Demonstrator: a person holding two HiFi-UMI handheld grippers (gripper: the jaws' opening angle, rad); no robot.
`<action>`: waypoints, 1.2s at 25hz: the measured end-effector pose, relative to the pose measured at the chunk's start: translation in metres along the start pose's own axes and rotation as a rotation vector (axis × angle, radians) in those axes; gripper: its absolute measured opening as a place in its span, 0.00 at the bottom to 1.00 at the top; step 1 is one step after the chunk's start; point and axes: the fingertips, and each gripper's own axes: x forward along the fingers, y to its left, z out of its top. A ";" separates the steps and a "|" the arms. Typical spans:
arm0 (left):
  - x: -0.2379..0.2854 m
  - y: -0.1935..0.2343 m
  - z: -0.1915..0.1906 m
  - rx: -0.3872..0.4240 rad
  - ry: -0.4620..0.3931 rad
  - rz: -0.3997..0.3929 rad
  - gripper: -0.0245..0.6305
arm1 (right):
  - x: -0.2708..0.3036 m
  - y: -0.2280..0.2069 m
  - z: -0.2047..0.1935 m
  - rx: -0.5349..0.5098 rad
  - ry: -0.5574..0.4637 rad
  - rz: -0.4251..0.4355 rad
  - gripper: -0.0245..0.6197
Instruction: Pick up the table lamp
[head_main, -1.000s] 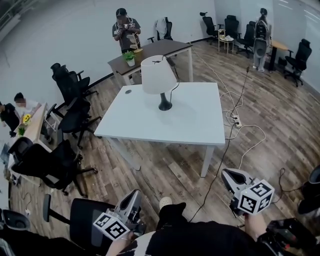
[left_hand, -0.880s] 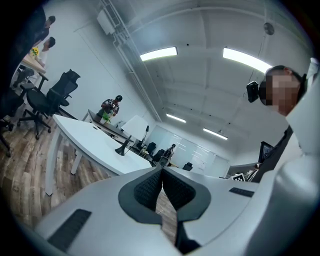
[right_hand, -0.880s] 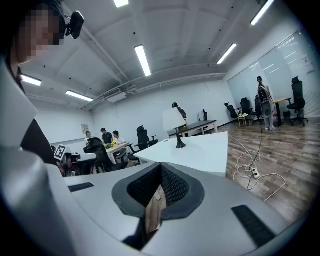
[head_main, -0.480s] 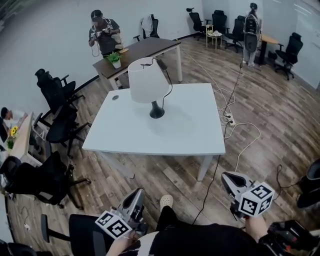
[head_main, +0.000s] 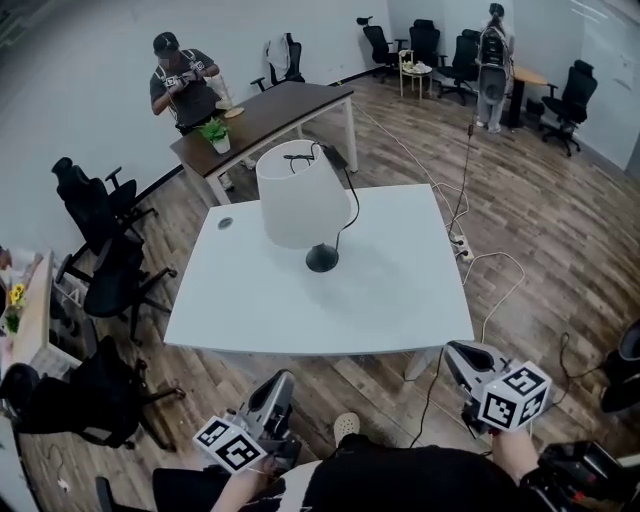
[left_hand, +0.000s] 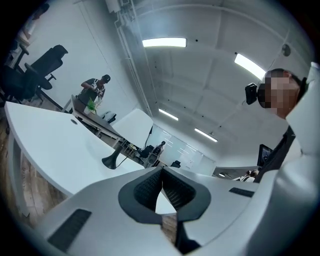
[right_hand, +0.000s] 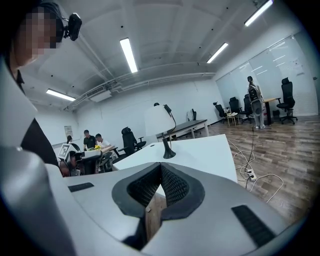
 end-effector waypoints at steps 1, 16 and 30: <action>0.006 0.007 0.007 0.002 0.004 -0.007 0.06 | 0.009 0.000 0.004 0.002 -0.003 -0.004 0.06; 0.034 0.110 0.082 0.039 0.061 -0.122 0.06 | 0.139 0.029 0.041 0.003 -0.029 -0.038 0.06; 0.072 0.131 0.087 0.041 0.106 -0.191 0.06 | 0.161 0.037 0.050 -0.045 0.029 -0.111 0.06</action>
